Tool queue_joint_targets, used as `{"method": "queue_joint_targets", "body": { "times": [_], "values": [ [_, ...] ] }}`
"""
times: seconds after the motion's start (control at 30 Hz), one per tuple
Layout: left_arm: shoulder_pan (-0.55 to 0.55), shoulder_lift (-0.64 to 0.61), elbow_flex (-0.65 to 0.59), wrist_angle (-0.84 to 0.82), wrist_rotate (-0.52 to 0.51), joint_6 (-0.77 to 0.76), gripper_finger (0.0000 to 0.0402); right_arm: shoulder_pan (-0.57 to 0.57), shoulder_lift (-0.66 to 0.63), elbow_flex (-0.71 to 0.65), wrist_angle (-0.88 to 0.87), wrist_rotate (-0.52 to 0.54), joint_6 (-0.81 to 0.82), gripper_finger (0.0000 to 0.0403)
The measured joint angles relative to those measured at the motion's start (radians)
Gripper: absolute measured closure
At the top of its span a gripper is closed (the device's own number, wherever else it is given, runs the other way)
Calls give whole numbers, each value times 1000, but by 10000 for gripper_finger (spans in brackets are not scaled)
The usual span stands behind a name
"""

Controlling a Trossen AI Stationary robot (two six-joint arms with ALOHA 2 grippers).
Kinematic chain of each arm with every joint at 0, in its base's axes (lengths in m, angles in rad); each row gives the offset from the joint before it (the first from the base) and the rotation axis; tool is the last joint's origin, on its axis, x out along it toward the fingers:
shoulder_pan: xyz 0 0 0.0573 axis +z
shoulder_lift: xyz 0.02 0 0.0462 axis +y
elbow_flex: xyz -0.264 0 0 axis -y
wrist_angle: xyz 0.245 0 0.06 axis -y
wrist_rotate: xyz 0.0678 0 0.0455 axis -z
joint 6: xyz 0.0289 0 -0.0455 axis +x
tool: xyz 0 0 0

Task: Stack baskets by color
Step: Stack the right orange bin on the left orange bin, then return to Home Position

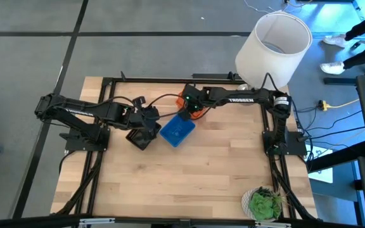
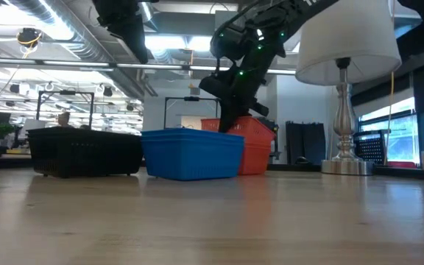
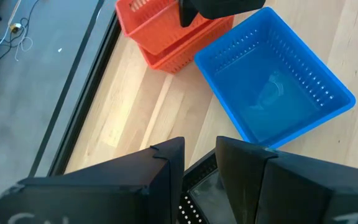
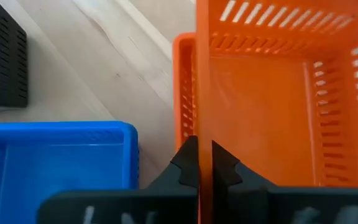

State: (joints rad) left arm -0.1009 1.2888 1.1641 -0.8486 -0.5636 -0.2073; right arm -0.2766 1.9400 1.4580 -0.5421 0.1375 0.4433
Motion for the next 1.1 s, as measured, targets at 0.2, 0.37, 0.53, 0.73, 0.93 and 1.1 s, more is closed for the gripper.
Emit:
{"method": "queue_joint_targets", "body": {
  "times": [0.2,0.37,0.53,0.73,0.93,1.1],
  "values": [
    [0,0,0,0,0,0,317,1,0,0,-5,0,7,395],
    [0,0,0,0,0,0,317,-2,0,-1,-6,0,17,364],
    [0,0,0,0,0,0,317,-2,0,-1,-4,1,-31,351],
    [0,0,0,-9,0,0,317,-2,-4,-1,-1,-2,-30,352],
    [0,0,0,-13,0,0,317,0,-18,-1,7,-29,-79,352],
    [0,0,0,-23,0,-1,317,23,-80,-1,5,-21,-93,352]
  ]
}}
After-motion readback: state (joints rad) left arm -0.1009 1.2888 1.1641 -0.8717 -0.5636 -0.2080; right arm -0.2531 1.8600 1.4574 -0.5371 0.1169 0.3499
